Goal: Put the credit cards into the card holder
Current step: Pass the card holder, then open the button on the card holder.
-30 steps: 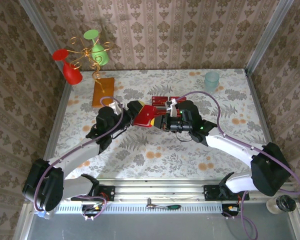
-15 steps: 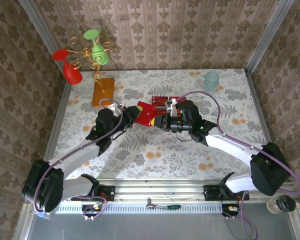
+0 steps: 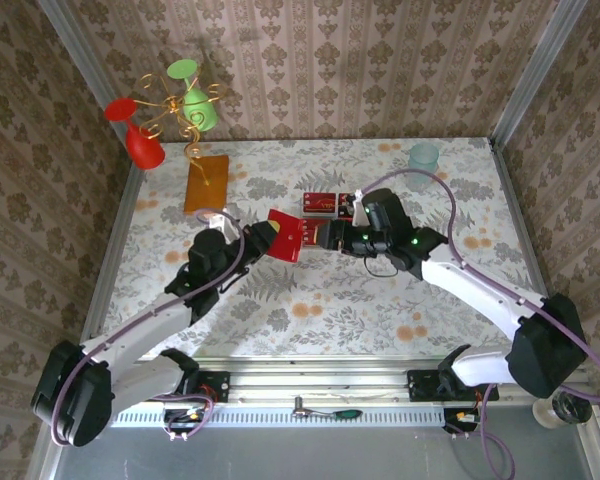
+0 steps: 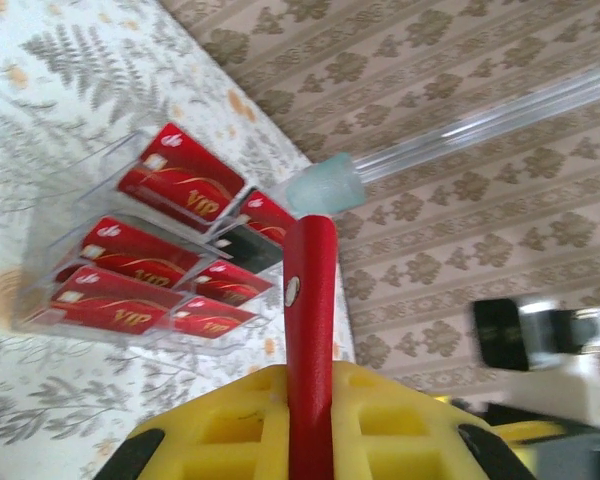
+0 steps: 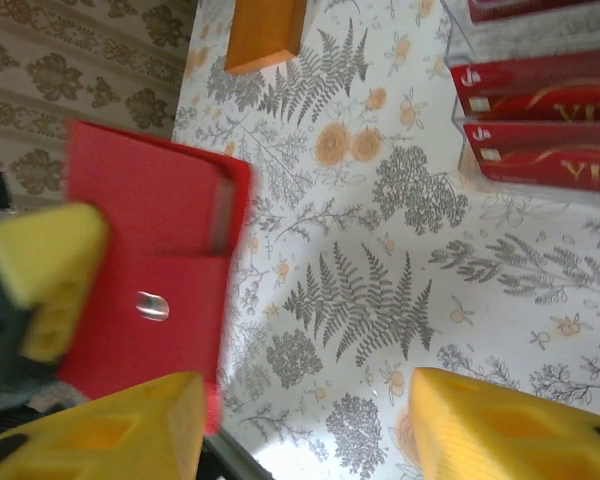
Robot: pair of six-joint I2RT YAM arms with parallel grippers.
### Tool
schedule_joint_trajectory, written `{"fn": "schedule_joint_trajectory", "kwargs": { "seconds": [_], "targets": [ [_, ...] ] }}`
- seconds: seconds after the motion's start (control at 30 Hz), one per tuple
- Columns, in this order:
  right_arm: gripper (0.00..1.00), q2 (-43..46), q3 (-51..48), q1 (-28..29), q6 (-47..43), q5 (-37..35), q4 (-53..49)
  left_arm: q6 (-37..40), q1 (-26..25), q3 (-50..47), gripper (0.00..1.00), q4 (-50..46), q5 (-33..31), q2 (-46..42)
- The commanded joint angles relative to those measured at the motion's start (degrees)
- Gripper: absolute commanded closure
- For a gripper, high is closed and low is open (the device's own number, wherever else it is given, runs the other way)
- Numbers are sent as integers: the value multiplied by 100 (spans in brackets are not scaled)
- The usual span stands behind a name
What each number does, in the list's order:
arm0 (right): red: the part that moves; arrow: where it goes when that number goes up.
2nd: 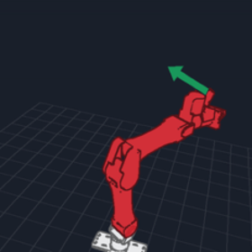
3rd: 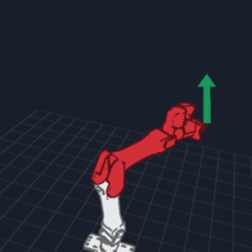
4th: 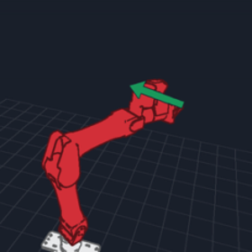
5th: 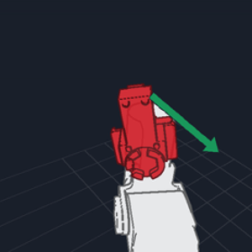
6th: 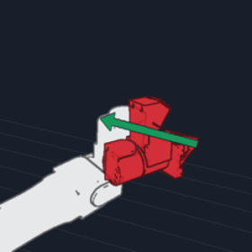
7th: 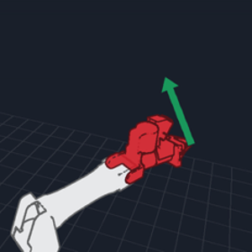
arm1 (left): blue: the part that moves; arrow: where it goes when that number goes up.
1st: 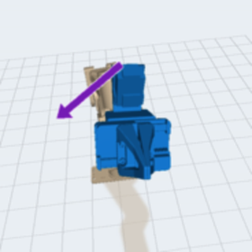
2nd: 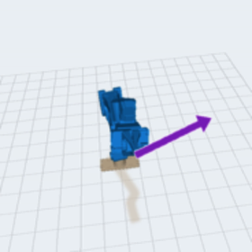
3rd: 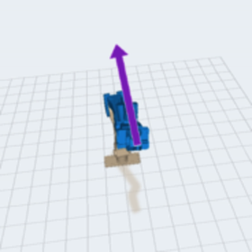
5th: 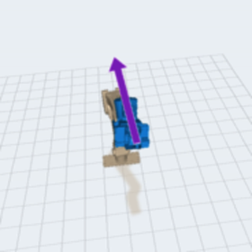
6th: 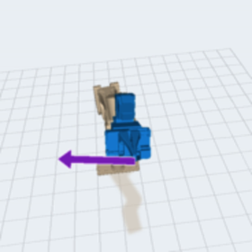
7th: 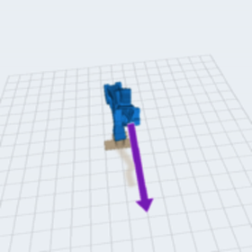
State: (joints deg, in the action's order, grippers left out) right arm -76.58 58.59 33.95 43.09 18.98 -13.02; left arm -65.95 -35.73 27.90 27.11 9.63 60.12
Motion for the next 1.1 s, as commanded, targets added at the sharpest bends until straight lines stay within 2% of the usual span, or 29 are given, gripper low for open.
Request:
{"fn": "schedule_joint_trajectory", "kwargs": {
  "seconds": [0.0,0.13,0.37,0.87,1.07],
  "targets": [
    [37,-279,660,293,-548,-608,-704,-17,-220,-205,100,489,-651,103],
    [32,-823,1187,629,-736,-1010,-915,-139,-508,-147,100,556,-1122,149],
    [31,-1190,1410,939,-837,-1471,-987,-429,-687,-114,100,601,-1574,132],
    [34,-1465,1328,1021,-713,-1410,-300,-480,-812,-39,100,720,-1616,264],
    [36,-1632,1290,1054,-714,-1839,-474,-470,-842,-4,100,731,-1618,265]
  ]
}}
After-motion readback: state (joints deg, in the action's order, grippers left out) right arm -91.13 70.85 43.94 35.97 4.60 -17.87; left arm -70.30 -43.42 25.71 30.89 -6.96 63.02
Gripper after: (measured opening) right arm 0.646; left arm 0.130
